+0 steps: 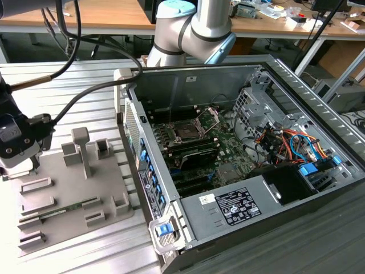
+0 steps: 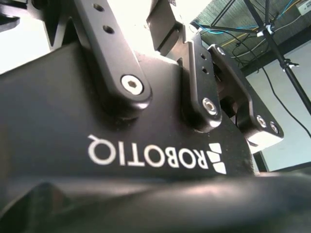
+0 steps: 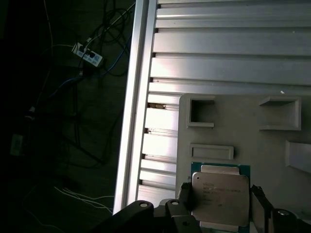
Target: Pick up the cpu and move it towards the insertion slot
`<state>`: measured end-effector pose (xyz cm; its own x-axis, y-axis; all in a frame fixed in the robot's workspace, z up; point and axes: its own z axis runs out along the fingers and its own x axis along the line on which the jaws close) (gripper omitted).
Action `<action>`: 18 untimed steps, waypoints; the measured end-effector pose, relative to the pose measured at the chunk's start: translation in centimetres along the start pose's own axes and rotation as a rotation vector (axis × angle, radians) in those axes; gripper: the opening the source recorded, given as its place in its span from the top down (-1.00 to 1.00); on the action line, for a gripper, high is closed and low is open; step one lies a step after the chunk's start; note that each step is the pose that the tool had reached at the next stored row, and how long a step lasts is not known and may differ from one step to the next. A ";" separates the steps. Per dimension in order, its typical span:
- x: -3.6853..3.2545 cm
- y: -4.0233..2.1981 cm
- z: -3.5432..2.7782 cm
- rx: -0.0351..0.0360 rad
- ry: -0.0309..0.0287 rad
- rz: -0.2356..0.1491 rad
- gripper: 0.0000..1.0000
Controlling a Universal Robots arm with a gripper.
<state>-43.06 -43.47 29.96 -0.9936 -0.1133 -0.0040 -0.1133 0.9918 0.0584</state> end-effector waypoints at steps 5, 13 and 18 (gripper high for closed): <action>0.00 0.01 -0.14 0.0001 0.0000 0.000 -0.10; 0.00 0.03 -0.54 0.0000 0.0000 0.000 -0.10; 0.00 0.05 -0.74 0.0000 0.0000 0.000 -0.10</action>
<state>-43.06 -43.46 30.70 -0.9936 -0.1132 -0.0040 -0.1133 0.9918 0.0585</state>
